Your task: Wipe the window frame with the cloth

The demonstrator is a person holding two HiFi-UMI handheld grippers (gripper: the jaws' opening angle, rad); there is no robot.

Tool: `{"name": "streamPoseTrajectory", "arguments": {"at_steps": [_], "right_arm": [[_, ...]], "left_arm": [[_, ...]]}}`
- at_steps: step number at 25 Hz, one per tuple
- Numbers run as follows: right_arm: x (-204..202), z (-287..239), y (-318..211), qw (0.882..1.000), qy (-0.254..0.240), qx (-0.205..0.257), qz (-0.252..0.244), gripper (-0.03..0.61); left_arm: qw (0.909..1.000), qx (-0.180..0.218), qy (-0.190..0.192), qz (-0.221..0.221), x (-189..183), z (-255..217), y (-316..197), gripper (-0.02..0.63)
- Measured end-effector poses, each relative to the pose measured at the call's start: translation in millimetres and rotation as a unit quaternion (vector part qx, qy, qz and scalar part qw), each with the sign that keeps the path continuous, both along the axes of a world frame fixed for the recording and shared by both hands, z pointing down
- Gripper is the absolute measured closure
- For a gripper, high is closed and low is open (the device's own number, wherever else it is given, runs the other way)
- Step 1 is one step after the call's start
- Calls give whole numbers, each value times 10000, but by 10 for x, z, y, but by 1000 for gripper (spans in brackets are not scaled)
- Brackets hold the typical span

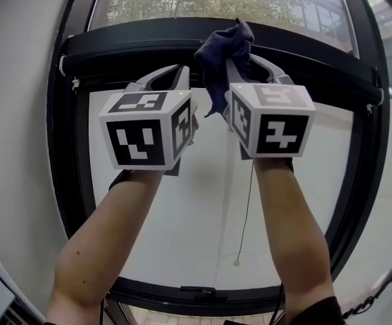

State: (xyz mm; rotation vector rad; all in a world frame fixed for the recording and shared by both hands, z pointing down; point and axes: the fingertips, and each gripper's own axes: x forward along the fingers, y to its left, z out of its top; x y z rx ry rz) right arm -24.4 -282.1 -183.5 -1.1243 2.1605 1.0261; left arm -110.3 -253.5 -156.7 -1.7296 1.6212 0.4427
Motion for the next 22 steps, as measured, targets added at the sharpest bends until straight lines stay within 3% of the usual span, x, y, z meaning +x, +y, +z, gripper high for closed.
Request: {"name": "streamPoseTrajectory", "arguments": {"at_steps": [22], "right_arm": [[1011, -56, -238, 9984, -174, -157, -519, 491]], "left_arm": [[9999, 83, -86, -19, 1002, -36, -172, 614]]}}
